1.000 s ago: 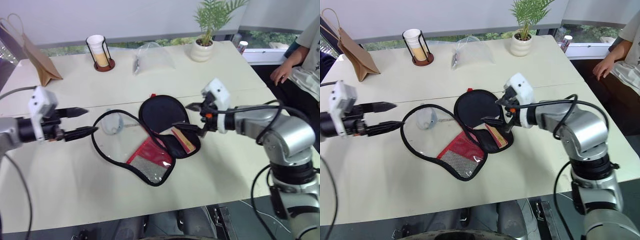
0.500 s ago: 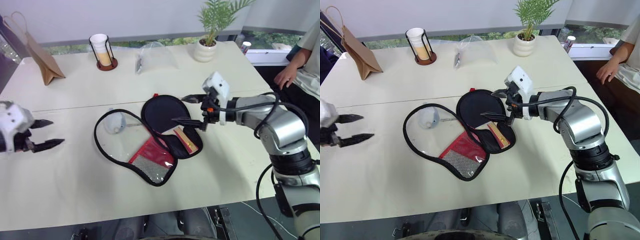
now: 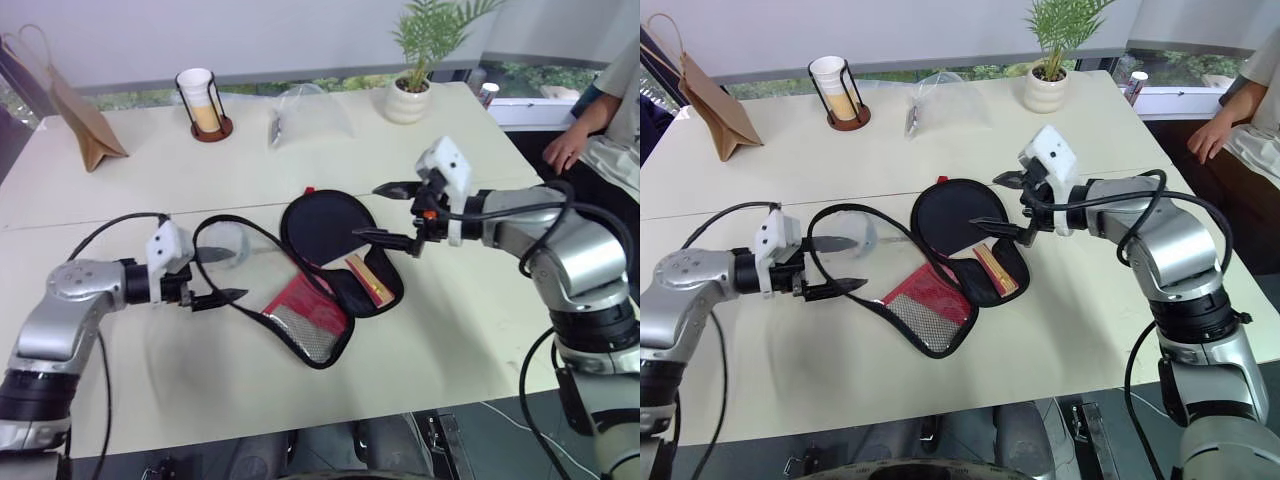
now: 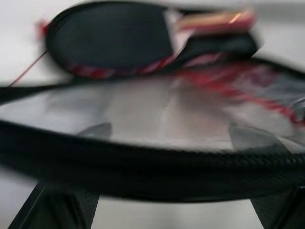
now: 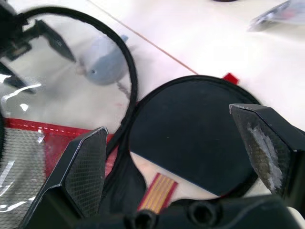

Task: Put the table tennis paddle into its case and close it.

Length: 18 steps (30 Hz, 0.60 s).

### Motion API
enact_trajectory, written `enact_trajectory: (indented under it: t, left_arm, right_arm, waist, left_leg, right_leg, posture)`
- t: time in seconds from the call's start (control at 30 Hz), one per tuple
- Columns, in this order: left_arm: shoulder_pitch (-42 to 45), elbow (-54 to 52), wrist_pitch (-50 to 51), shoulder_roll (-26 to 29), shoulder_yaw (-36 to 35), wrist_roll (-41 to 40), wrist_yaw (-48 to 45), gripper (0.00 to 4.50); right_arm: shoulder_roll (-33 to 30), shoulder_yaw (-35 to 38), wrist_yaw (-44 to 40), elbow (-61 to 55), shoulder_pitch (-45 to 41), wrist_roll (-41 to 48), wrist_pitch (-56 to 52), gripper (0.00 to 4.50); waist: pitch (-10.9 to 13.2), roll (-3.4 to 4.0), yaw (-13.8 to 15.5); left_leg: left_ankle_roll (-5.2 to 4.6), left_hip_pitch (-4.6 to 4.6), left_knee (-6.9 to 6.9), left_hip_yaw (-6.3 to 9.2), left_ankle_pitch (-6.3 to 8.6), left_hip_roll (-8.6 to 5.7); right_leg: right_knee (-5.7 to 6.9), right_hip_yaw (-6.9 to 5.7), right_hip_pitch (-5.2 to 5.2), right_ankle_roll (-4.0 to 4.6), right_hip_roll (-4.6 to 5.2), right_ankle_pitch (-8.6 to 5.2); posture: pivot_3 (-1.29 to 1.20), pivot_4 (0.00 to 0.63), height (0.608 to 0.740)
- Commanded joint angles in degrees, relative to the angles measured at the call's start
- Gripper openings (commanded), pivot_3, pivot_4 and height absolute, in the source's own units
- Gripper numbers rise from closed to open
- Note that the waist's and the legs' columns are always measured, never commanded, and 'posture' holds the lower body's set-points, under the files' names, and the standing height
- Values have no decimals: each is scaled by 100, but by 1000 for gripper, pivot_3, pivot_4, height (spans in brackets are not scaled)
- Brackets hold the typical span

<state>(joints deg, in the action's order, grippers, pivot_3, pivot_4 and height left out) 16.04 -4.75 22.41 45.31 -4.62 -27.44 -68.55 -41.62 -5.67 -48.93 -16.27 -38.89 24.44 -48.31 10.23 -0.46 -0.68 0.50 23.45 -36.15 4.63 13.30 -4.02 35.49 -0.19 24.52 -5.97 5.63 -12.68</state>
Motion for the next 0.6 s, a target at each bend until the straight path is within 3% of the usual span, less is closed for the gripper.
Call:
enact_trajectory:
  t: [0.03, 0.27, 0.47, 0.6]
  left_arm:
    - [448, -111, 435, -151, 80, -391, -54, 4008]
    - [1493, 820, 352, -1146, 718, -93, 116, 4008]
    - [2895, 3569, -1162, -2813, 1492, 1273, 1001, 4008]
    - [3283, 4992, -2270, -3127, 1914, 2159, 1274, 4008]
  right_arm:
    - [-70, 247, 104, -251, 15, 32, 15, 4465]
    - [-303, 700, 316, -119, -72, 14, -10, 4465]
    - [-583, 1251, 618, -188, 153, 45, -167, 4465]
    - [-587, 1355, 742, -485, 370, 163, -383, 4465]
  waist:
    - [0, 0, 2]
    - [-1, -3, 25]
    - [0, -5, 144]
    - [1, -8, 88]
  left_leg:
    - [0, -1, -1, 0, 0, 0]
    - [-2, -1, -14, 1, -1, -6]
    - [-4, -1, -26, -2, -1, -9]
    - [-22, -1, -33, -12, 9, -7]
  right_leg:
    - [2, 0, -1, 0, 0, 0]
    - [3, -1, -13, -2, -1, 1]
    - [0, -2, -21, -13, -2, 7]
    - [-1, 2, -22, -20, -2, 11]
  posture:
    - [0, 150, 740]
    - [0, 150, 740]
    - [0, 150, 740]
    - [0, 150, 740]
